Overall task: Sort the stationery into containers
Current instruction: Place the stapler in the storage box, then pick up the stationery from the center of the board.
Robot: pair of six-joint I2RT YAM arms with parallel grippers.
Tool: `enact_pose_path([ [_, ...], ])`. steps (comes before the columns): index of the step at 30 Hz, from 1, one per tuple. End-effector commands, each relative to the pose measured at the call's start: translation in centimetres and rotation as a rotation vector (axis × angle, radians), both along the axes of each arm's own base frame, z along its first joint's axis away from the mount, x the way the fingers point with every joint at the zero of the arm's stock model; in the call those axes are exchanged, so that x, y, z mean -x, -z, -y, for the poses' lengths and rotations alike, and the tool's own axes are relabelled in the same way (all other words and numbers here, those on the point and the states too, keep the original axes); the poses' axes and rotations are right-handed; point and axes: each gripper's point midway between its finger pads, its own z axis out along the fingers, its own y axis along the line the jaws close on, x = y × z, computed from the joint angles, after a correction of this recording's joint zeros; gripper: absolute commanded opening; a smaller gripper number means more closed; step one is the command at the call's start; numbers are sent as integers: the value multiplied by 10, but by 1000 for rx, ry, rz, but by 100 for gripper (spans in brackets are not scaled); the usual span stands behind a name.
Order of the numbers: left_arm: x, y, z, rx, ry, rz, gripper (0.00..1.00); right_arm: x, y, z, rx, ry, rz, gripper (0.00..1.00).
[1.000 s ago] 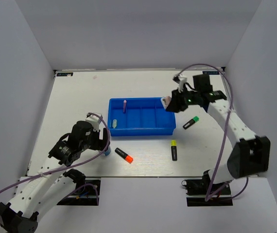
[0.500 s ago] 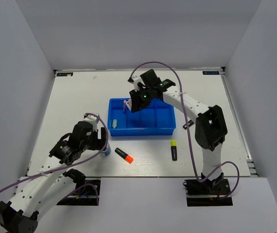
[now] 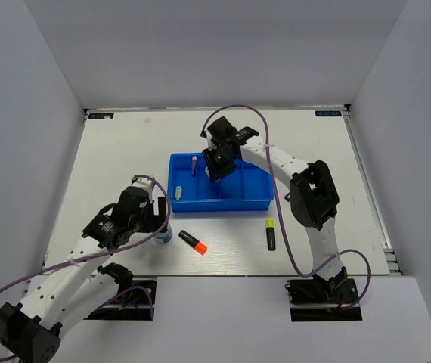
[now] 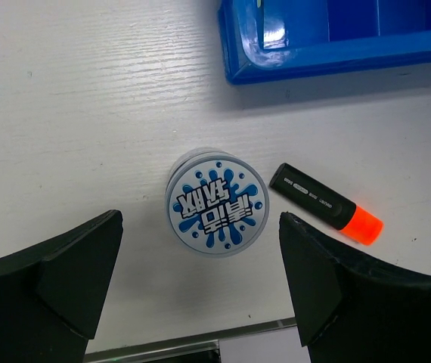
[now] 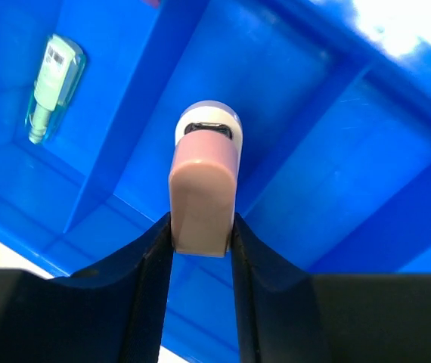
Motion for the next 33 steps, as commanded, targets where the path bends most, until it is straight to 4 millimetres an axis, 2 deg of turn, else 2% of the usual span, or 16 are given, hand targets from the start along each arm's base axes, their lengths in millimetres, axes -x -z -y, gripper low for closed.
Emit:
enact_pose_path([
  [1, -6, -7, 3, 30, -18, 23, 94, 5, -10, -11, -13, -17, 0, 37],
  [5, -7, -4, 5, 25, -30, -1, 94, 11, -15, -15, -30, -39, -6, 56],
  [9, -6, 5, 7, 4, -32, -42, 94, 13, -22, -11, -36, -45, 4, 64],
  [12, -6, 8, 7, -31, -47, -50, 94, 14, -30, -8, -42, -54, 20, 64],
  [13, -6, 11, 8, -59, -47, -50, 94, 16, -42, -7, -63, -56, 38, 64],
  [14, -5, 12, 5, -75, -66, -53, 93, 20, -43, -6, -69, -68, 35, 64],
  [16, -6, 17, 7, -113, -74, -70, 93, 21, -62, 0, -94, -63, 77, 65],
  [18, -5, 25, 3, -153, -101, -96, 92, 24, -69, 8, -107, -61, 98, 65],
  [19, -7, 27, 3, -168, -104, -89, 92, 25, -82, 12, -124, -63, 127, 68],
  [20, -6, 31, 1, -178, -110, -96, 92, 27, -74, 18, -123, -55, 116, 68],
  [22, -9, 38, -1, -196, -135, -97, 89, 32, -94, 24, -156, -59, 160, 71],
  [26, -8, 53, -4, -214, -154, -105, 83, 36, -100, 43, -179, -38, 173, 73],
  [29, -9, 59, -2, -207, -166, -105, 65, 41, -102, 52, -192, -31, 163, 73],
  [30, -10, 59, -3, -203, -170, -104, 49, 42, -102, 53, -197, -31, 161, 73],
  [32, -9, 57, -1, -194, -166, -107, 33, 44, -106, 60, -211, -27, 161, 73],
  [33, -7, 57, -2, -197, -167, -113, 17, 47, -101, 63, -206, -28, 148, 73],
])
